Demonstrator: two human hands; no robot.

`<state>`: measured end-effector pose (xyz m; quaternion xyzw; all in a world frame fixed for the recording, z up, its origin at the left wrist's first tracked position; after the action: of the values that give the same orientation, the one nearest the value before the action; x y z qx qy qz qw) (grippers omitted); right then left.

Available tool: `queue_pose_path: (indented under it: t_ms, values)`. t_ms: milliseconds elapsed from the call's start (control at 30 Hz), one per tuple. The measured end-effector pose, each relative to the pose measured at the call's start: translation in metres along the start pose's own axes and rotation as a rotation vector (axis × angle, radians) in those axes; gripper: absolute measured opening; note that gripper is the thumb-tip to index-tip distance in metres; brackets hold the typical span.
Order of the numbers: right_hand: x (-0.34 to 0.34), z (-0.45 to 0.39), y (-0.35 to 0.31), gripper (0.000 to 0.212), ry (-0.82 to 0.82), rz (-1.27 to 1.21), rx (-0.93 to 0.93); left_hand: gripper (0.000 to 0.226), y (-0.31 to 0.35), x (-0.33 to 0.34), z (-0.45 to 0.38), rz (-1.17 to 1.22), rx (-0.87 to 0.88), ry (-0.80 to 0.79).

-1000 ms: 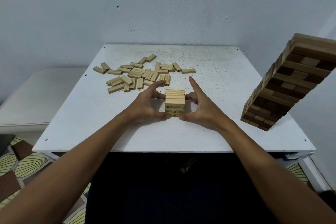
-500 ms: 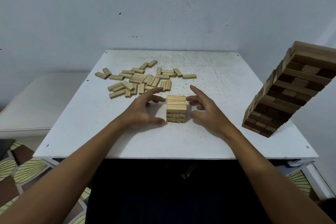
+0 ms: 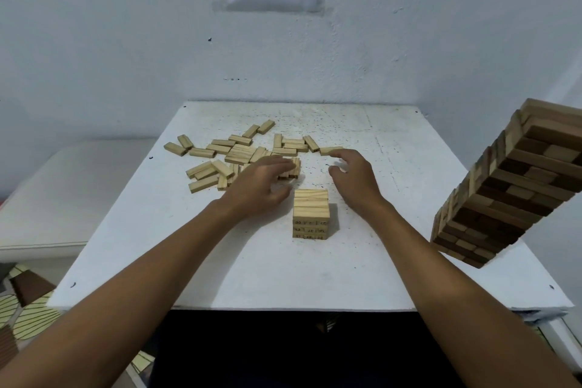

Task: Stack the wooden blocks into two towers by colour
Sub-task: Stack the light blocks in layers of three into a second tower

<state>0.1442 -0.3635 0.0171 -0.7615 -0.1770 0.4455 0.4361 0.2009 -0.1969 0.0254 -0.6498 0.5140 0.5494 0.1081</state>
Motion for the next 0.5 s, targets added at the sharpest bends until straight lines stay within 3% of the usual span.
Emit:
queue_pose_path:
  t_ms: [200, 333, 500]
  values:
    - [0.026, -0.027, 0.006, 0.048, -0.156, 0.41, -0.074, 0.065, 0.007, 0.031, -0.005, -0.218, 0.102, -0.184]
    - [0.033, -0.025, 0.008, 0.047, -0.247, 0.585, -0.114, 0.062, 0.012, 0.026, 0.006, -0.236, 0.166, -0.158]
    - [0.019, -0.009, 0.004, 0.047, -0.203, 0.619, -0.116, 0.054, 0.025, 0.011, 0.024, -0.246, 0.247, -0.099]
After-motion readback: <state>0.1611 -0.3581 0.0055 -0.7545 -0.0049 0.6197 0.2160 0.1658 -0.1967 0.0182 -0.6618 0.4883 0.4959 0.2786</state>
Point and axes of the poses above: each hand's wrist, its own z-axis away from the middle knuckle, its own x-axis out of the palm, y = z × x, the point moved 10 cm from there along -z, towards the middle knuckle, and after that the axes turned 3 degrees about y, right-handed, at the moved point
